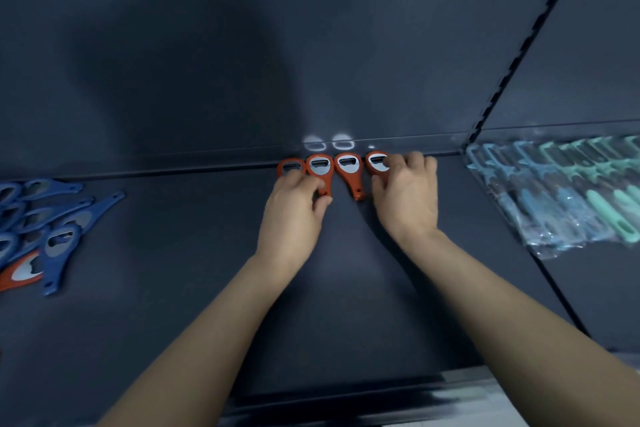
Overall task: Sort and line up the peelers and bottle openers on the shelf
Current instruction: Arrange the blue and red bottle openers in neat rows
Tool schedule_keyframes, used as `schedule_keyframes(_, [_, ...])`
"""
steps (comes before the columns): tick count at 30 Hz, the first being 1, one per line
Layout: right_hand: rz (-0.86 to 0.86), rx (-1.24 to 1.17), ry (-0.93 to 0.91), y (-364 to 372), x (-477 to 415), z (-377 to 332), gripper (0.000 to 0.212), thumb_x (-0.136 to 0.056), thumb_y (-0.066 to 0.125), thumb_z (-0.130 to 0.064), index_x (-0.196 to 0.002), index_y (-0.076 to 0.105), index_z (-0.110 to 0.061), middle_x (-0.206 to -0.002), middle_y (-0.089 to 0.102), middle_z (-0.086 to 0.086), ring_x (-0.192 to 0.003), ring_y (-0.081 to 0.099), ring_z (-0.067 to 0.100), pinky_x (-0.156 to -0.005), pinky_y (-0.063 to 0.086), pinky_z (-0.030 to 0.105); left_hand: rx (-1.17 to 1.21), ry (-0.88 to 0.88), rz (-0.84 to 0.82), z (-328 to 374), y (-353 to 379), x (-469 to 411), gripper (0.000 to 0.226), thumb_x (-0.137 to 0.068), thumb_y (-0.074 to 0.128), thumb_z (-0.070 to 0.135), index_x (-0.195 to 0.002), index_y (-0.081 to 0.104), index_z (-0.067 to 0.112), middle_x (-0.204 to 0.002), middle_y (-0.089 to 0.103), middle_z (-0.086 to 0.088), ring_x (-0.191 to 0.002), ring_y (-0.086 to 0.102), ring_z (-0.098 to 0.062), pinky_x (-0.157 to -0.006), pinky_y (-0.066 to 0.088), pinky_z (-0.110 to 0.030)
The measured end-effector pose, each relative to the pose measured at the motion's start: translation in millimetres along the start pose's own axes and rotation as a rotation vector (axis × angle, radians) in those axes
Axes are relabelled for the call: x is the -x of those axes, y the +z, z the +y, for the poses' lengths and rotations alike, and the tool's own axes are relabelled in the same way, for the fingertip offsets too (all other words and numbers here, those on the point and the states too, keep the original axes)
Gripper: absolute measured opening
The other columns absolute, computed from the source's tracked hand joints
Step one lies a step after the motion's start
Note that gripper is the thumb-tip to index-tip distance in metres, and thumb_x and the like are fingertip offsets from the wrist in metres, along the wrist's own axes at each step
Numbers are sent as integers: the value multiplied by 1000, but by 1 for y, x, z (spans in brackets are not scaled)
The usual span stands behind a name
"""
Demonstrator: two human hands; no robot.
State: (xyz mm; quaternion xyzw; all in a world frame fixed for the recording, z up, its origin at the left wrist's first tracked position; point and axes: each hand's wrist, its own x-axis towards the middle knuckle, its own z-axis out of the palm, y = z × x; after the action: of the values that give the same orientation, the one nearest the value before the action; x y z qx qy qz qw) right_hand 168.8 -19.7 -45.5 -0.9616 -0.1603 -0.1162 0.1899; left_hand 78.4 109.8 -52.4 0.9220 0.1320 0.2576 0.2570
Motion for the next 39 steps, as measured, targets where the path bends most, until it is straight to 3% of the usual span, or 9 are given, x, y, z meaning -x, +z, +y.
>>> schedule_keyframes(4, [-88, -91, 95, -3, 3, 13, 35, -86, 56, -20, -116, 54, -2, -111, 54, 20, -107, 43, 35, -91, 34, 35, -166, 93, -168, 15, 13, -4, 31, -86, 65, 23, -115, 63, 11, -116, 54, -4, -107, 47, -24, -87, 44, -34])
schedule_keyframes(9, [-138, -107, 81, -1, 7, 9, 22, -88, 55, -15, -103, 53, 1, -105, 56, 21, -102, 47, 35, -80, 38, 36, -348, 49, -217, 15, 18, -5, 29, -93, 54, 25, -118, 60, 12, -131, 46, -5, -114, 42, -25, -92, 39, -33])
schedule_keyframes(15, [-132, -110, 39, 2, 6, 6, 24, -90, 58, -19, -104, 53, 1, -105, 56, 19, -101, 50, 34, -77, 38, 34, -208, -22, -233, 9, 21, -6, 23, -94, 47, 7, -108, 64, 2, -118, 54, -8, -105, 49, -25, -84, 46, -41])
schedule_keyframes(20, [-137, -104, -17, 5, 7, 9, 31, -91, 59, -26, -107, 54, 0, -106, 56, 18, -102, 49, 32, -81, 37, 32, -146, -56, -199, 7, 22, -5, 22, -92, 47, 2, -106, 64, 4, -113, 56, -8, -105, 50, -25, -81, 37, -22])
schedule_keyframes(25, [-76, -105, -54, -2, 6, 13, 26, -92, 54, -24, -104, 57, 0, -102, 58, 18, -98, 49, 33, -83, 37, 34, -169, -41, -182, 13, 13, -1, 23, -93, 47, 4, -111, 61, 2, -116, 55, -8, -103, 51, -25, -85, 46, -39])
schedule_keyframes(29, [-50, -181, -224, -12, 4, 3, 23, -89, 55, -12, -108, 62, -1, -105, 59, 17, -99, 49, 33, -87, 37, 35, -210, -71, -103, 15, -5, 13, 20, -94, 49, 7, -105, 65, 5, -105, 59, -7, -97, 54, -25, -74, 49, -45])
schedule_keyframes(34, [-185, -163, -495, -10, 16, -37, 23, -89, 58, -17, -107, 63, -2, -107, 60, 14, -103, 51, 31, -88, 38, 34, -268, -106, -52, -4, -42, 39, 20, -93, 52, 8, -105, 67, 5, -101, 61, -10, -93, 56, -29, -73, 49, -45])
schedule_keyframes(39, [-337, -120, -685, 5, 45, -101, 34, -93, 54, -27, -121, 56, -8, -120, 57, 10, -113, 47, 28, -98, 37, 34, -312, -247, 41, -45, -96, 79, 20, -93, 53, 9, -107, 67, 6, -101, 62, -9, -94, 56, -28, -73, 48, -41])
